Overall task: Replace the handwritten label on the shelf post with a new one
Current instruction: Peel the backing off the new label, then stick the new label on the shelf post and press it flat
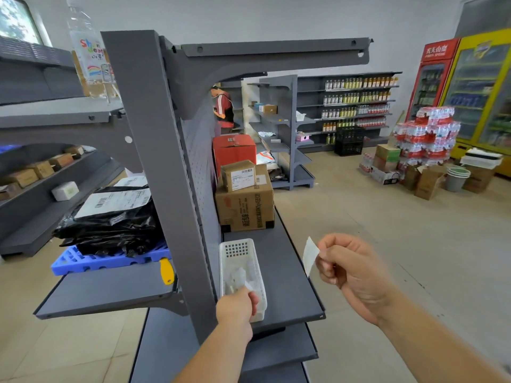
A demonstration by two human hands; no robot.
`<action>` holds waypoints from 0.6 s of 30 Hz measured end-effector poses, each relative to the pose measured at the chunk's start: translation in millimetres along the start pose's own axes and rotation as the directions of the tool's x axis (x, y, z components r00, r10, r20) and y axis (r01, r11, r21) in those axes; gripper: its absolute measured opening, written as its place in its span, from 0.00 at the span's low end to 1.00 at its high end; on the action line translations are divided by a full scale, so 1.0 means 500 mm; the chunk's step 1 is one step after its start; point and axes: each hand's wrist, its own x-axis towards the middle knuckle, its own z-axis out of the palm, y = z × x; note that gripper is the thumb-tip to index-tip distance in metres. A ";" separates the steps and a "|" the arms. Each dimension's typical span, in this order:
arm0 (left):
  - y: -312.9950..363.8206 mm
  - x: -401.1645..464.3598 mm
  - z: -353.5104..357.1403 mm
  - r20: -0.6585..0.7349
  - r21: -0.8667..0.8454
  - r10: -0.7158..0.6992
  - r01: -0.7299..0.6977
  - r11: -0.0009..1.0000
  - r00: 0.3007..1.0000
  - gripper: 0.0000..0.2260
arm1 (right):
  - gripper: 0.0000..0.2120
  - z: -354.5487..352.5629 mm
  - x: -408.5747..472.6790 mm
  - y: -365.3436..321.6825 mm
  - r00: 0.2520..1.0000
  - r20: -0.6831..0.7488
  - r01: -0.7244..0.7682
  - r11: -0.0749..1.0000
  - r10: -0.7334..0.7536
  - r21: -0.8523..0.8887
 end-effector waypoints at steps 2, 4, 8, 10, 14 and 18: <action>0.002 0.028 0.008 -0.040 -0.001 -0.018 0.018 1.000 0.999 0.10 | 0.10 -0.016 -0.008 0.001 1.000 -0.021 -0.011 1.000 0.010 -0.014; 0.003 0.055 0.021 -0.023 0.048 0.002 0.000 0.999 1.000 0.11 | 0.10 -0.029 -0.016 0.002 0.999 -0.044 -0.024 1.000 0.023 -0.018; -0.004 0.079 0.034 -0.040 0.160 0.036 -0.029 0.987 0.999 0.13 | 0.09 -0.045 -0.029 0.004 0.997 -0.065 -0.042 0.999 0.041 -0.013; -0.011 0.078 0.031 -0.057 0.188 0.058 -0.046 0.981 0.997 0.09 | 0.10 -0.049 -0.033 0.004 0.997 -0.064 -0.043 0.999 0.041 -0.019; -0.014 0.069 0.019 -0.050 0.271 0.153 -0.134 0.953 0.987 0.10 | 0.10 -0.047 -0.034 0.007 0.997 -0.064 -0.051 0.998 0.049 -0.025; 0.002 0.020 0.016 0.085 0.424 0.251 -0.263 0.867 0.964 0.07 | 0.10 -0.030 -0.030 0.015 0.997 -0.049 -0.062 0.997 0.060 -0.037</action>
